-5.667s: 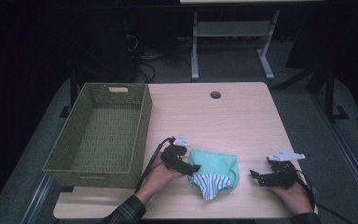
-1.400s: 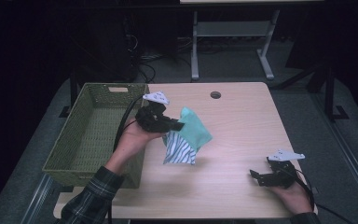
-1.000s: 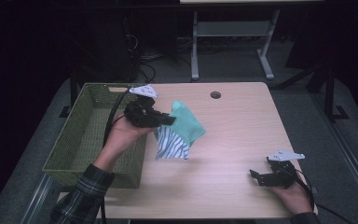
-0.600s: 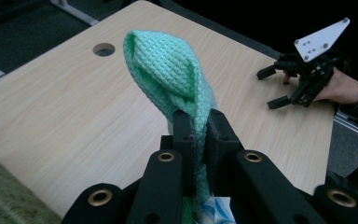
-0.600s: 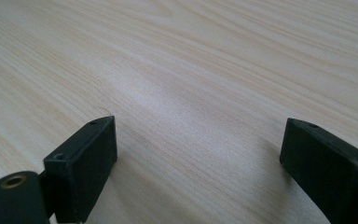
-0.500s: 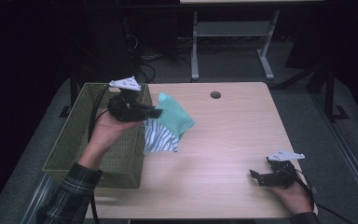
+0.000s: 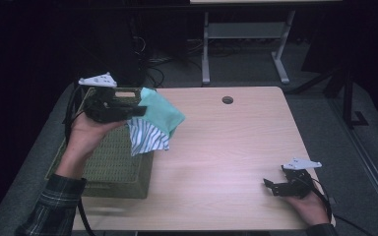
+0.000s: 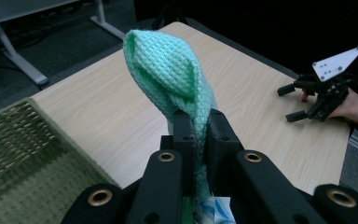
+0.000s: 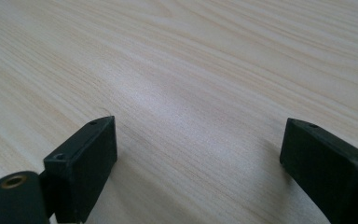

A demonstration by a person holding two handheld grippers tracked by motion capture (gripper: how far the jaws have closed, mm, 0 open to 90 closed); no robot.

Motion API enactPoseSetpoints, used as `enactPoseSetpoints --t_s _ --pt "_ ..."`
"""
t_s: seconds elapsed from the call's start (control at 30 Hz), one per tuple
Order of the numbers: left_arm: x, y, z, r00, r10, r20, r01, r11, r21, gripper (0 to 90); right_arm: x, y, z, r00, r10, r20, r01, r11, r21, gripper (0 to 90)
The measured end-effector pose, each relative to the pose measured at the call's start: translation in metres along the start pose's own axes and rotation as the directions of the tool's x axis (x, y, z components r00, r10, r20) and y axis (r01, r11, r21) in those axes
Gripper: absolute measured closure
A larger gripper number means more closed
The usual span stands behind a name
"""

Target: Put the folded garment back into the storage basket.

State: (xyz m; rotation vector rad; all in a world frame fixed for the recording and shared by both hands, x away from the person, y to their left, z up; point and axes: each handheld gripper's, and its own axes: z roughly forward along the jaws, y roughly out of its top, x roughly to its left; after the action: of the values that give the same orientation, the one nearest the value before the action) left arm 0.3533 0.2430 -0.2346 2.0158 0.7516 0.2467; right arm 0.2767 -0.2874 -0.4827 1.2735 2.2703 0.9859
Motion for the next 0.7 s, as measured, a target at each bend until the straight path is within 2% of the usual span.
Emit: enactPoseSetpoints --t_s 0.37,0.7 --pt "0.018 -0.013 -0.034 0.9972 -0.043 -0.062 0.041 0.9985 -0.036 83.8 0.000 0.000 0.000 1.0000 0.000 0.000 0.000 1.0000 0.000 10.3" --pt "0.037 -0.035 -0.054 0.9885 -0.105 -0.109 0.098 0.9932 -0.063 83.8 0.000 0.000 0.000 1.0000 0.002 0.000 -0.002 1.0000 0.000 10.3"
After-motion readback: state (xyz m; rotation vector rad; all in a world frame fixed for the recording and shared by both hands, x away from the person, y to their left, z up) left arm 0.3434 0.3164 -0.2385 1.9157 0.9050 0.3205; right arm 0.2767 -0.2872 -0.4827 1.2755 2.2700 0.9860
